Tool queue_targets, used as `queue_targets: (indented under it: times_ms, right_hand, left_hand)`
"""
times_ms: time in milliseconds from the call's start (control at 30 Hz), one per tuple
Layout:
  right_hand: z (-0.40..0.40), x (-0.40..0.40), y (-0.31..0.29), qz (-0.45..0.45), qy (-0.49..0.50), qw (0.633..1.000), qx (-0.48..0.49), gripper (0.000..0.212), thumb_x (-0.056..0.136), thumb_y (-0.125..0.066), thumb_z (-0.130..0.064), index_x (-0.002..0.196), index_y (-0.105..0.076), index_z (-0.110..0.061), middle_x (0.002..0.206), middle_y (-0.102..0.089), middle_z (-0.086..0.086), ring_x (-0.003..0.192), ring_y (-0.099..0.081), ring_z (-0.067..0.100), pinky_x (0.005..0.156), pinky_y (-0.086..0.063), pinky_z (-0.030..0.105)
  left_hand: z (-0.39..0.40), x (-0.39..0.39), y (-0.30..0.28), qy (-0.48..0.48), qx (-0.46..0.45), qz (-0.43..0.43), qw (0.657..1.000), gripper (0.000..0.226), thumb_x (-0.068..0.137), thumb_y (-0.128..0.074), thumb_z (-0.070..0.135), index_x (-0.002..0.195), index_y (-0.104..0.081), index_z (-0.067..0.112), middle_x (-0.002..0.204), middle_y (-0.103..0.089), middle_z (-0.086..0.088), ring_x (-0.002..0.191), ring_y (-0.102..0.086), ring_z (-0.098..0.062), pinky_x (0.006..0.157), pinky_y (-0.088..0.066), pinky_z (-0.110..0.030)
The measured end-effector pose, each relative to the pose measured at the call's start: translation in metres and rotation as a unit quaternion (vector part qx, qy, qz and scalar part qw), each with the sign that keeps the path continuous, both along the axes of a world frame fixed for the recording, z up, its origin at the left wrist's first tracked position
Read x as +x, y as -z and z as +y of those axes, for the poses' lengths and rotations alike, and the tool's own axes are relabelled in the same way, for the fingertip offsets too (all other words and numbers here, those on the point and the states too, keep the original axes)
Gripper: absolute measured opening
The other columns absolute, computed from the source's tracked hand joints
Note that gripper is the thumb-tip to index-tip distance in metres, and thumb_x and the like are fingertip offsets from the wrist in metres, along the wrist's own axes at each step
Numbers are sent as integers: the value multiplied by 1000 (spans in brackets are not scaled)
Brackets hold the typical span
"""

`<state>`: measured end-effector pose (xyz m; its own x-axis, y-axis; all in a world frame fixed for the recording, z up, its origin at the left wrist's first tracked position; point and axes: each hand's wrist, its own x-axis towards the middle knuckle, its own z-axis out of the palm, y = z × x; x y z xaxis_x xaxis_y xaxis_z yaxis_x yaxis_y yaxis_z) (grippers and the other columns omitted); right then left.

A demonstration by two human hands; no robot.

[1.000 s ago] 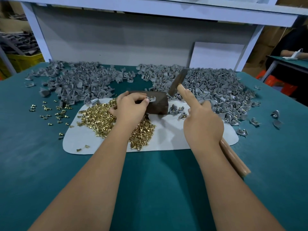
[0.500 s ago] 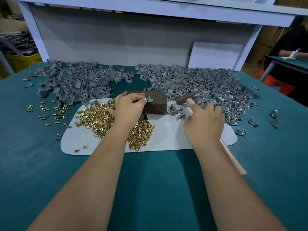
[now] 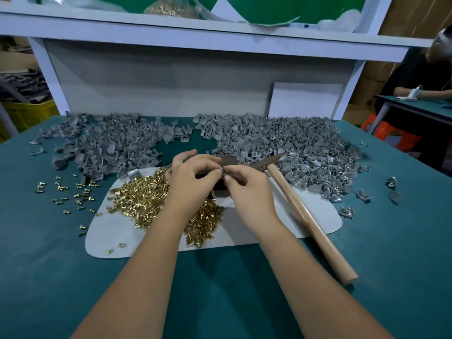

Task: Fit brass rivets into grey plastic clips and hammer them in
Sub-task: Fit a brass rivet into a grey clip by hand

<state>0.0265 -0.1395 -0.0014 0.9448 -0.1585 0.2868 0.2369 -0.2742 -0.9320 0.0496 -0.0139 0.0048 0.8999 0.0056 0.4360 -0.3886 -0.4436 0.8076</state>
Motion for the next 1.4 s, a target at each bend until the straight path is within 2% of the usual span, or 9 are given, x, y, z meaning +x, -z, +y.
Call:
queue_targets:
  times_ms: [100, 233, 333, 667, 833, 900, 1033, 1267, 1400]
  right_hand:
    - [-8, 17, -13, 41, 38, 998, -38, 19, 87, -62, -6, 86, -72, -23, 83, -70, -6, 75, -62, 11, 78, -54, 33]
    - [-28, 45, -43, 24, 138, 990, 2, 56, 91, -61, -20, 142, -41, -30, 131, -54, -8, 69, -61, -1, 61, -55, 26]
    - [-29, 47, -29, 61, 204, 969, -125, 68, 91, -57, -27, 149, -22, -38, 152, -29, -1, 123, -48, 17, 94, -48, 44]
    - [-20, 23, 4, -73, 179, 940, -280, 33, 88, -56, -15, 120, -62, -22, 114, -53, -2, 105, -50, 18, 86, -49, 41]
    - [-5, 15, 5, -110, 116, 932, -324, 25, 90, -54, -14, 110, -69, -19, 107, -58, -1, 105, -47, 18, 84, -45, 34]
    - [-1, 13, 5, -128, 106, 924, -344, 24, 89, -55, -13, 107, -70, -19, 104, -59, -1, 104, -47, 18, 85, -45, 35]
    - [2, 10, 3, -161, 96, 917, -353, 22, 87, -57, -9, 103, -71, -16, 97, -60, 0, 98, -49, 19, 83, -45, 36]
    - [1, 12, 7, -159, 72, 921, -349, 22, 87, -57, -6, 99, -73, -15, 94, -62, 0, 95, -51, 19, 77, -42, 31]
    - [2, 11, 7, -160, 71, 920, -351, 22, 87, -56, -6, 99, -73, -14, 94, -63, 1, 94, -52, 20, 77, -43, 32]
  left_hand:
    - [-1, 1, 0, -19, -4, 3, 1000, 25, 86, -68, 26, 70, -65, 44, 94, -57, 37, 121, -37, -6, 109, -20, -43]
    - [0, 4, 4, -25, -25, 9, 999, 26, 88, -65, 24, 74, -65, 46, 96, -53, 35, 116, -36, -3, 112, -23, -49]
    - [1, 6, 5, -30, -31, 10, 999, 28, 88, -65, 23, 72, -65, 46, 89, -53, 39, 114, -38, -3, 112, -25, -50]
    - [0, 12, 7, -58, -11, -6, 998, 26, 89, -62, 25, 73, -64, 46, 85, -49, 41, 105, -40, 6, 108, -28, -47]
    - [34, 21, 1, -255, 12, -5, 967, 20, 90, -54, 27, 95, -67, 42, 107, -63, 14, 117, -39, -13, 103, -17, -39]
    - [58, 27, 4, -301, 80, 42, 949, 31, 91, -50, 30, 118, -63, 38, 125, -62, 6, 131, -32, -16, 105, -15, -43]
    - [83, 30, 15, -263, 267, 257, 891, 56, 96, -35, 36, 151, -29, 25, 162, -15, -5, 150, -1, -28, 114, -2, -64]
    - [84, 28, 15, -326, 200, 181, 906, 35, 83, -51, 6, 105, -72, 24, 99, -66, -7, 115, -49, -33, 104, -19, -50]
    - [88, 28, 16, -342, 190, 157, 907, 38, 83, -52, 6, 104, -74, 29, 99, -69, -5, 116, -46, -33, 98, -21, -46]
